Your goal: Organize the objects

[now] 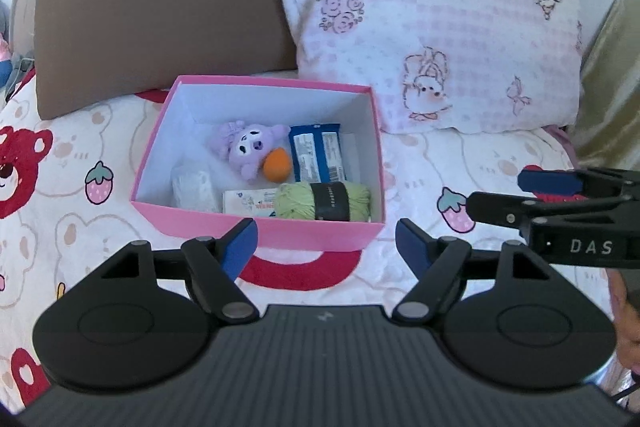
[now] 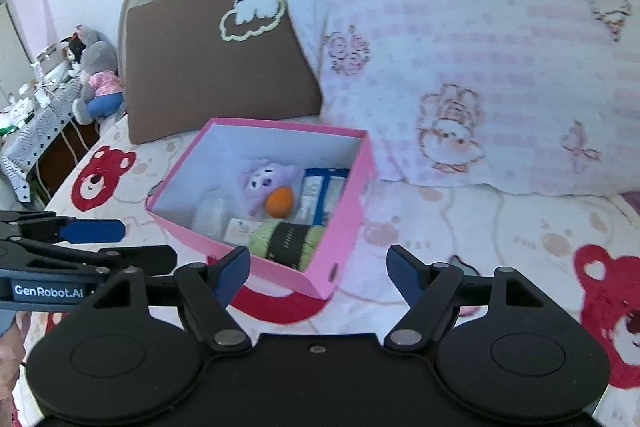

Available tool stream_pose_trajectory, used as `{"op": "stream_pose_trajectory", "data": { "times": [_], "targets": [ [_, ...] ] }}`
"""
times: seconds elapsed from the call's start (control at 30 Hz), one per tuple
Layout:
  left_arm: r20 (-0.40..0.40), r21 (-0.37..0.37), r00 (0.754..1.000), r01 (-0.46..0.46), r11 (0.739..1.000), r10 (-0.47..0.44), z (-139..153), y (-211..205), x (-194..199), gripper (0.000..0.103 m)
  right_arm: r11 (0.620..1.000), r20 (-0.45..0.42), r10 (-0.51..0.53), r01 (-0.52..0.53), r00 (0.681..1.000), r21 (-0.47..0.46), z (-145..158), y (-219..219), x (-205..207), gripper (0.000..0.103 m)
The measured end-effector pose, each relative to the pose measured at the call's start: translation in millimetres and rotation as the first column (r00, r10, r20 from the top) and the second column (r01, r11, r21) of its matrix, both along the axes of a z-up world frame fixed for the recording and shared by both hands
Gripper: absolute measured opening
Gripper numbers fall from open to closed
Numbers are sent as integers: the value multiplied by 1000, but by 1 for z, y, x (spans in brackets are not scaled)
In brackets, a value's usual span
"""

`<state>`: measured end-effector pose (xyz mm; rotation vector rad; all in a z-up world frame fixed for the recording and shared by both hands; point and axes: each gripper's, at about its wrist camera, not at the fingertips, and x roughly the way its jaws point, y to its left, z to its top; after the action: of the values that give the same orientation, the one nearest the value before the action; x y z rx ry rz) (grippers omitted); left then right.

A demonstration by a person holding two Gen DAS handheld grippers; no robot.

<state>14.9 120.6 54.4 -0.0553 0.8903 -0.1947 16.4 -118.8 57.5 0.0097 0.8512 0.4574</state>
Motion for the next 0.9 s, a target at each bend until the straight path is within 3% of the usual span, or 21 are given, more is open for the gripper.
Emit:
{"op": "stream_pose_trajectory", "data": {
  "times": [0.2,0.37,0.53,0.67,0.8,0.9],
  "targets": [
    [-15,-18,1000,19,1000,-19,-5,-14,-14,77,999,9,-36,37,999,-8,1,-19,-17,80],
    [-42,-39,999,25,999,-27,-13,-24,-19,86,998,-15,-69,69,998,-10,-6,-32,-23,80],
    [-56,-11,998,-3,1000,2,-18,-30,-21,97,991,-14,-128,127,992,-39,-10,-44,-26,80],
    [-9,85,998,-54,995,55,-17,-38,-25,98,984,-29,-171,169,985,-59,-14,-54,-26,80],
    [-59,24,997,-41,999,42,-22,-39,-23,98,975,-19,-202,199,979,-95,-19,-59,-27,80],
    [-78,39,996,-37,999,40,-27,-44,-23,98,972,-31,-221,218,975,-91,-22,-65,-26,85]
  ]
}}
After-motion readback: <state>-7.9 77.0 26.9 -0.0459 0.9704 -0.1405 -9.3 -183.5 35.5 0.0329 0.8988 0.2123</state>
